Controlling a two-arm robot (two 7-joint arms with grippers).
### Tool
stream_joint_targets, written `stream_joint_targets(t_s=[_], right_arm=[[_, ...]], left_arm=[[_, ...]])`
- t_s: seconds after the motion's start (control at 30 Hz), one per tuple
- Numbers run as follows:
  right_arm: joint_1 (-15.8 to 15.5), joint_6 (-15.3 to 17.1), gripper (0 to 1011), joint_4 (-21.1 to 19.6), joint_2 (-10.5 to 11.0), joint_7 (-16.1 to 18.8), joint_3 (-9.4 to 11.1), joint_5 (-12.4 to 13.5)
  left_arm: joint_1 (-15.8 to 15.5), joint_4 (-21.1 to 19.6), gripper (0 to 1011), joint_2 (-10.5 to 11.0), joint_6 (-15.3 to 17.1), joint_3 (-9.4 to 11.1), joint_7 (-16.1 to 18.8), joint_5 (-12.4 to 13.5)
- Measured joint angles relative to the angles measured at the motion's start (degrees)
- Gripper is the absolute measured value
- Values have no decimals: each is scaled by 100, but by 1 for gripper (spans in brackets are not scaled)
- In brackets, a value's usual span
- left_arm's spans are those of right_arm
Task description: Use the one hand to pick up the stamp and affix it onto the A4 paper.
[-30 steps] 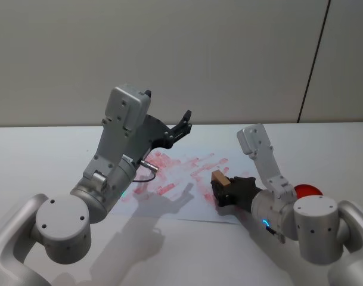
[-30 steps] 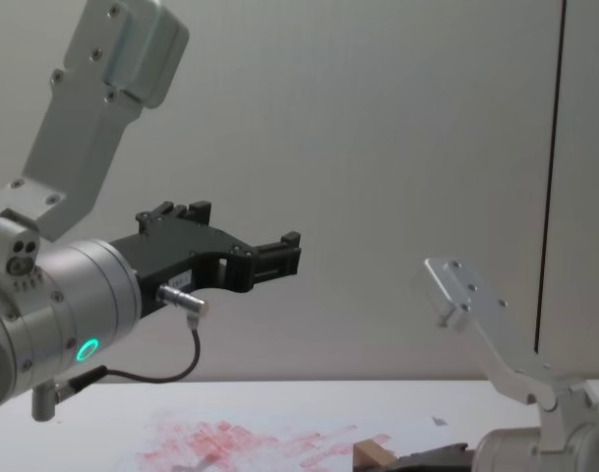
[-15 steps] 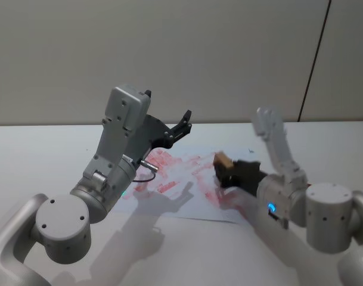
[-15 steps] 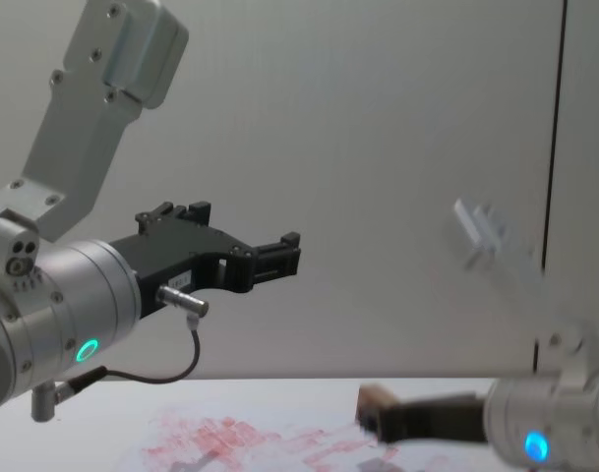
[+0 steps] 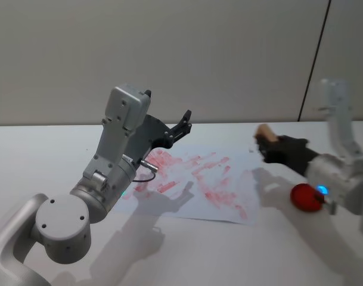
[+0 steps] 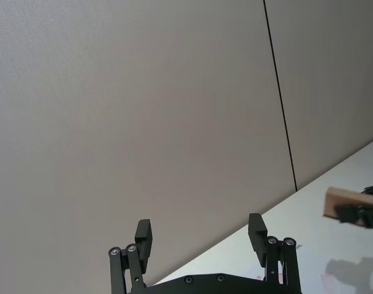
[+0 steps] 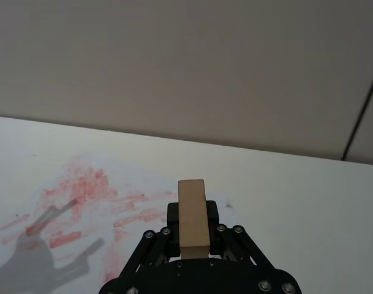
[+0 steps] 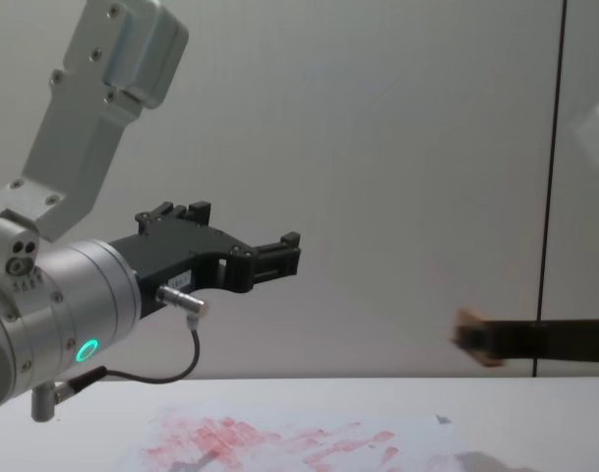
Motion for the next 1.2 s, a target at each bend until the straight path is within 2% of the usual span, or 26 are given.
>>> stream_joint_targets(t_s=[0.23, 0.47, 0.73, 1.2], right_arm=[[-378, 225, 220, -430, 420, -105, 308, 181], [-638, 310, 220, -569, 671, -113, 437, 189], [-770, 314, 221, -486, 773, -36, 446, 21], [-789, 304, 220, -166, 765, 46, 333, -338]], left_arm=[[0, 0, 1001, 0, 0, 0, 0, 0], [0, 0, 1001, 0, 0, 0, 0, 0], [0, 0, 1001, 0, 0, 0, 0, 0], [0, 0, 1001, 0, 0, 0, 0, 0]])
